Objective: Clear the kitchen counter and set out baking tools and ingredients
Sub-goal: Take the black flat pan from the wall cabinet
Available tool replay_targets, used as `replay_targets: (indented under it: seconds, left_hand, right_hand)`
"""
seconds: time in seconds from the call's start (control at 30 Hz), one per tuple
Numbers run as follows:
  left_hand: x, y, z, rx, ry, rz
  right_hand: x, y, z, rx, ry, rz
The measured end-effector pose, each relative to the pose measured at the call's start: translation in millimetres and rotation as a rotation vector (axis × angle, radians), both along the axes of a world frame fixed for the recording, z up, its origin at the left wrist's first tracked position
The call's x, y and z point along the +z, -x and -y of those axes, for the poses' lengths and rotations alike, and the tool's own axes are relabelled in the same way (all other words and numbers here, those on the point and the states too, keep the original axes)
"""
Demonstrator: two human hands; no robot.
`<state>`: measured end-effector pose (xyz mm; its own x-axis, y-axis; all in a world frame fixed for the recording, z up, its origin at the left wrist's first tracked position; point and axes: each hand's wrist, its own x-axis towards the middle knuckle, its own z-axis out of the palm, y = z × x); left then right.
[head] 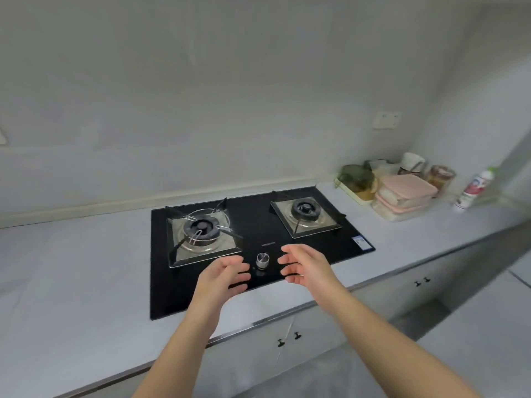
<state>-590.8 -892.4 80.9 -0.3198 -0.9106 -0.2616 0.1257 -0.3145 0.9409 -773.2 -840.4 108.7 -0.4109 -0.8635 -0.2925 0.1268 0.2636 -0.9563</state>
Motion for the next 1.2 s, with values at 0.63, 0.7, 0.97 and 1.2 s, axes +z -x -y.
replay_targets:
  seconds: [0.63, 0.7, 0.97, 1.2]
  left_hand:
    - [44, 295, 1, -0.182, 0.196, -0.039]
    - [55, 336, 9, -0.202, 0.217, -0.069]
    - [119, 466, 32, -0.318, 0.362, -0.151]
    - [176, 551, 33, -0.296, 0.502, -0.194]
  right_hand:
    - [53, 259, -31, -0.186, 0.136, -0.173]
    - [64, 296, -27, -0.183, 0.14, -0.217]
    - [114, 424, -42, -0.315, 0.262, -0.257]
    - [156, 505, -35, -0.311, 0.413, -0.297]
